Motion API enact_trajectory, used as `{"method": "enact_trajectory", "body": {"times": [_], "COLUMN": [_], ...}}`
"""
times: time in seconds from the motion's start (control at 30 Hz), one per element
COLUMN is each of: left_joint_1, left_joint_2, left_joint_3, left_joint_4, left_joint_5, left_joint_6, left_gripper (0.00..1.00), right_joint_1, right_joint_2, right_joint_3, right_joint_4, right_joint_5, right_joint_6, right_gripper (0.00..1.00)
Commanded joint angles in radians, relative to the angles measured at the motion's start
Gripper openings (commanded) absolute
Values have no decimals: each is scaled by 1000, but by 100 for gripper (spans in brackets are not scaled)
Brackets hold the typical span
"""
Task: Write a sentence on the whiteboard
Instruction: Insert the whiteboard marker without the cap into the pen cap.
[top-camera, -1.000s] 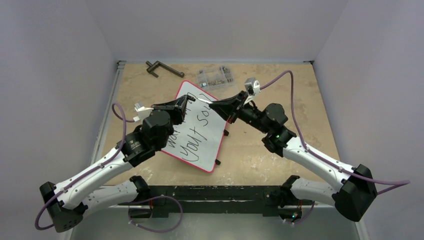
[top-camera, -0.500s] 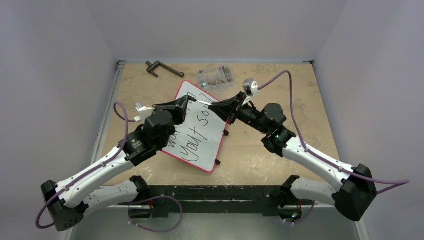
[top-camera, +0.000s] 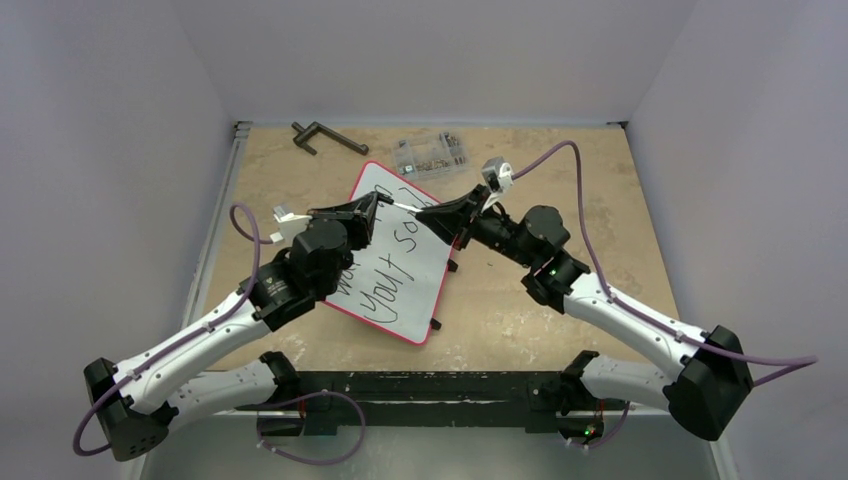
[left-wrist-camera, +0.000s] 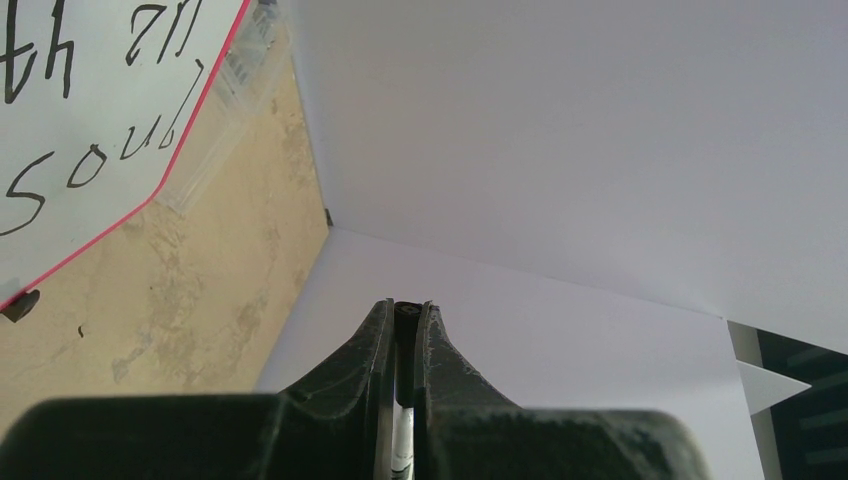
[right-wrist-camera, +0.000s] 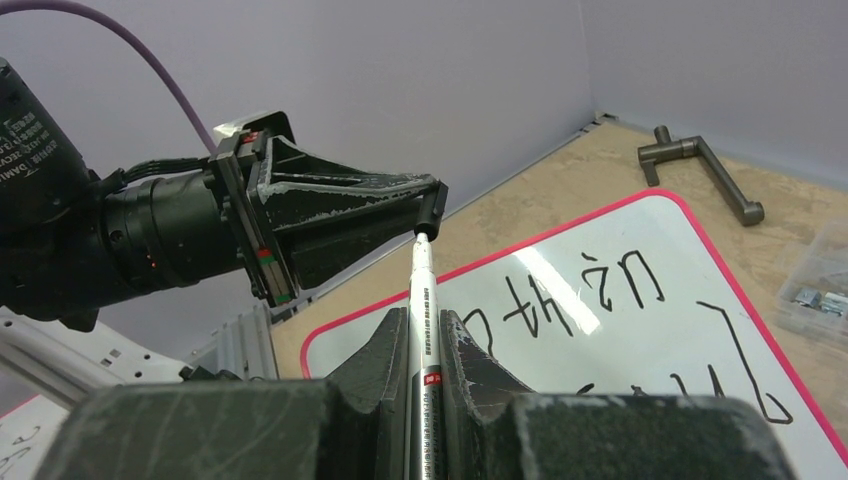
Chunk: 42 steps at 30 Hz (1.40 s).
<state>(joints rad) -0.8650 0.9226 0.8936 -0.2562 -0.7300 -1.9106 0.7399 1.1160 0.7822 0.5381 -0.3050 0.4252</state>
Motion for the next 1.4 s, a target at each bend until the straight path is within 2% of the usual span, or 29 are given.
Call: {"method": "enact_trajectory", "body": {"times": [0.0,0.4,0.63,0.9,1.0,1.13,1.37], "left_joint_1": [4,4,3,4,4,4,4], "left_joint_2": [5,9,0,0,0,1,5], "left_joint_3": [33,38,34,33,26,-20,-35], "left_joint_4": [9,6,3,41,71,212,281], "left_joint_5": [-9,5,9,18,24,49,87], "left_joint_6": [-4,2,17,52,70,117,137], "left_gripper": [0,0,0,0,0,0,0], "right_joint_1": [10,19,23,27,29,35,38], "right_joint_2": [17,50,82,90,99,112,123], "right_joint_3": [62,106,144,150,153,146,135], "right_joint_4": [9,-18,-95,-87,-78,-52,13], "right_joint_5": [8,21,54,62,64,72,96], "right_joint_6": [-22,-38,-71,-67,-52,-23,25], "right_gripper": [0,0,0,0,0,0,0]}}
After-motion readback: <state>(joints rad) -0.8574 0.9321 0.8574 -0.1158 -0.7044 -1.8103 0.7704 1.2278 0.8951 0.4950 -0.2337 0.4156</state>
